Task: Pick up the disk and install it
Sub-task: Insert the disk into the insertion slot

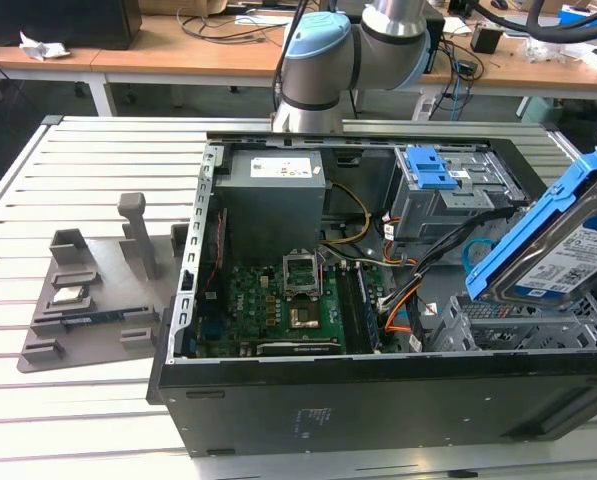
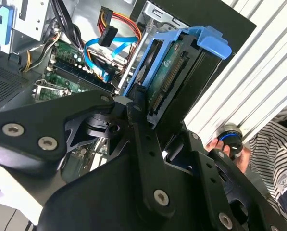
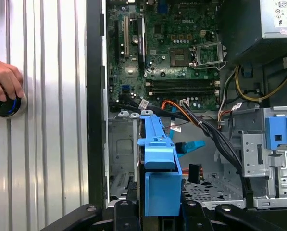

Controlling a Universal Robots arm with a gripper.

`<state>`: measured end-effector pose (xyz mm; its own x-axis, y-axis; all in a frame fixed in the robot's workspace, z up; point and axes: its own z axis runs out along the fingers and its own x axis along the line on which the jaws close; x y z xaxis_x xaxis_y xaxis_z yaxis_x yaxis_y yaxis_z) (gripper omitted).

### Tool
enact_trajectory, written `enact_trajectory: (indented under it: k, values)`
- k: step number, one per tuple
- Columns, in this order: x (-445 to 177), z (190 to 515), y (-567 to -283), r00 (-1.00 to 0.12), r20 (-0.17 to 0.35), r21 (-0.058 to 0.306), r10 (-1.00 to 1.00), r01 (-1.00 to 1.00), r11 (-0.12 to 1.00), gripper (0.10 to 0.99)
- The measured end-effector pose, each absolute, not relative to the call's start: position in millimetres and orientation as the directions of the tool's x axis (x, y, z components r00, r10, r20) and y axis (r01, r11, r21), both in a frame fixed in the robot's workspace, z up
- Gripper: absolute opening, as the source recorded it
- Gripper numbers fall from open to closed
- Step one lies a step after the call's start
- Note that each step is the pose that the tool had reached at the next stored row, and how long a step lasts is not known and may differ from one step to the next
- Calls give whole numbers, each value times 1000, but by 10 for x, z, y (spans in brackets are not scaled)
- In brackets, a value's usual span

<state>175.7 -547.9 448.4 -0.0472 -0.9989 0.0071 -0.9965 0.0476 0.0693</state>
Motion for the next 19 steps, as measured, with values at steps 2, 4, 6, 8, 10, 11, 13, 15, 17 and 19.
enact_trajectory:
  k: [2, 4, 6, 8, 10, 11, 13, 15, 17, 19]
  values:
    - [1759, 4474, -5479, -47, 7, 69, -999, -996, 48, 369]
    - [1760, 4459, -5479, -47, 7, 69, -999, -996, 48, 369]
    - [1760, 4443, -5479, -47, 7, 69, -999, -996, 48, 369]
    - [1760, 4428, -5479, -47, 7, 69, -999, -996, 48, 369]
    - [1760, 4403, -5478, -47, 7, 69, -999, -996, 48, 369]
    - [1760, 4394, -5479, -47, 7, 69, -999, -996, 48, 369]
    - [1760, 4369, -5479, -47, 7, 69, -999, -996, 48, 369]
    - [1760, 4346, -5479, -47, 7, 69, -999, -996, 48, 369]
    - [1760, 4296, -5479, -47, 7, 69, -999, -996, 48, 369]
    - [1760, 4272, -5479, -47, 7, 69, -999, -996, 48, 369]
